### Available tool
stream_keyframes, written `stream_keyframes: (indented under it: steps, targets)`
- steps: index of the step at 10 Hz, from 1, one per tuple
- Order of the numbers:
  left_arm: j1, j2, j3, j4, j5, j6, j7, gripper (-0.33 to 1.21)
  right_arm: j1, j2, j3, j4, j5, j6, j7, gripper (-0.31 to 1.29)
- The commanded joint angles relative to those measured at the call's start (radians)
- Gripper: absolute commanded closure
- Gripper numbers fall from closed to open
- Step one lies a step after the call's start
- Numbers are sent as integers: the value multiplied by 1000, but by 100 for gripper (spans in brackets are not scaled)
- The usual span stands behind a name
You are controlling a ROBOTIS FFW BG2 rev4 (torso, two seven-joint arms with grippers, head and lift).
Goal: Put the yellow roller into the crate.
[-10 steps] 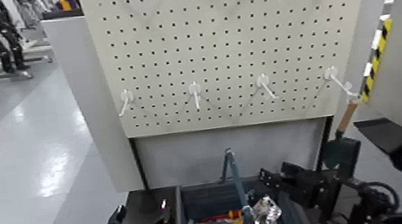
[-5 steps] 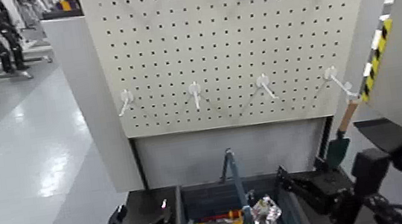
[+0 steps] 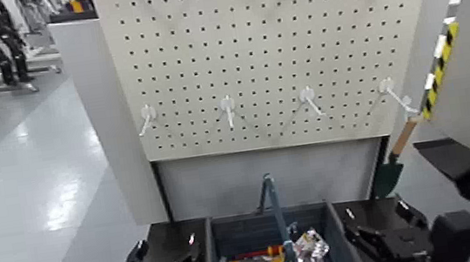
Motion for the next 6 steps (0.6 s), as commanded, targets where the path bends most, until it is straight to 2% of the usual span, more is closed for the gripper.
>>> stream_keyframes:
  steps: [1, 3, 6]
  targets:
    - [2, 0, 2, 0, 1, -1, 1, 11, 49, 23, -12, -16, 53, -34, 2, 14]
    - [2, 0, 4, 0, 1, -1, 1, 11, 76, 34, -12, -27, 83, -39, 4, 13]
    - [5, 0, 7, 0, 1, -2, 1, 11, 115, 51, -14, -27, 100, -59, 1, 13]
